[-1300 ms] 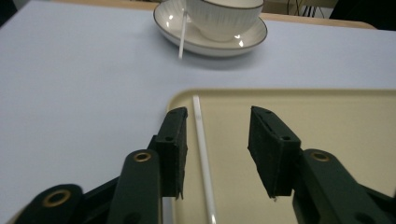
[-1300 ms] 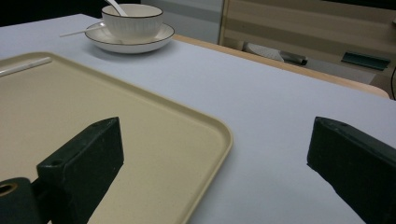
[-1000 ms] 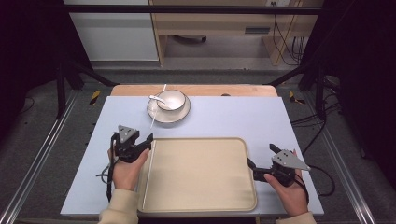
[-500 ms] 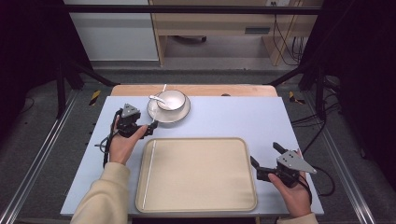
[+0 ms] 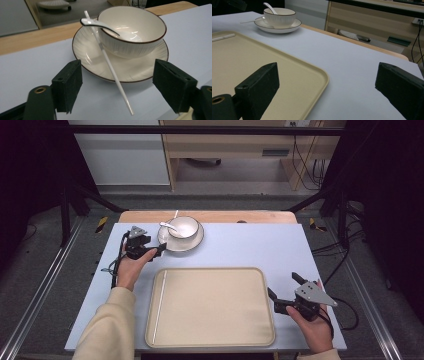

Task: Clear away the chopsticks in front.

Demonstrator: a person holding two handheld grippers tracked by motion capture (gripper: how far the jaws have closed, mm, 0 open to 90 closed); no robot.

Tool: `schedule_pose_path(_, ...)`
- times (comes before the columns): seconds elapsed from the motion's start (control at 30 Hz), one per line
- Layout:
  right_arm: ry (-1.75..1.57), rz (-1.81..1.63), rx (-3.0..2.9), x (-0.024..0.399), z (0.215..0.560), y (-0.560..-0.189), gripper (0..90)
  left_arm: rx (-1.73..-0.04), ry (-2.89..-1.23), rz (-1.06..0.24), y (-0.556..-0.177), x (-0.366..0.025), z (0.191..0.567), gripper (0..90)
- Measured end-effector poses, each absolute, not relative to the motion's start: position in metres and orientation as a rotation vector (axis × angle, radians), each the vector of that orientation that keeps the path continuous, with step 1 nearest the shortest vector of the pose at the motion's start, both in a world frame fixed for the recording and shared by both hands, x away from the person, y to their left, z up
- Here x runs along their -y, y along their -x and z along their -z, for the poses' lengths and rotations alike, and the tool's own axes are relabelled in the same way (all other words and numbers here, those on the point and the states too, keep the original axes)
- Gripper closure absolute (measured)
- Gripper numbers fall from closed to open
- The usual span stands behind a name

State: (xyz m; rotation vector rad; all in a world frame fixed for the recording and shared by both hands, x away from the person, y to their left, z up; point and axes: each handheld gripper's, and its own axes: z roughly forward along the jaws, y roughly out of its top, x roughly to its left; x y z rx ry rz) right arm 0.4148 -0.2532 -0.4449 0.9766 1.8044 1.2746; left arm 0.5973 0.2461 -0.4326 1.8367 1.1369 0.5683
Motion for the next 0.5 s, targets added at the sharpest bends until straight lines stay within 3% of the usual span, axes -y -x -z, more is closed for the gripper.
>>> schedule_pose_path(0.23,-0.977,-1.273,-1.809,0.253,0.445,-0.415,5.3,-1.129,-1.884,-0.609,-0.602,-0.238,0.437,39.2)
schedule_pose_path(0.5,-0.982,-1.264,-1.817,0.253,0.446,-0.415,5.2,-1.155,-1.934,-0.627,-0.621,-0.222,0.447,47.7)
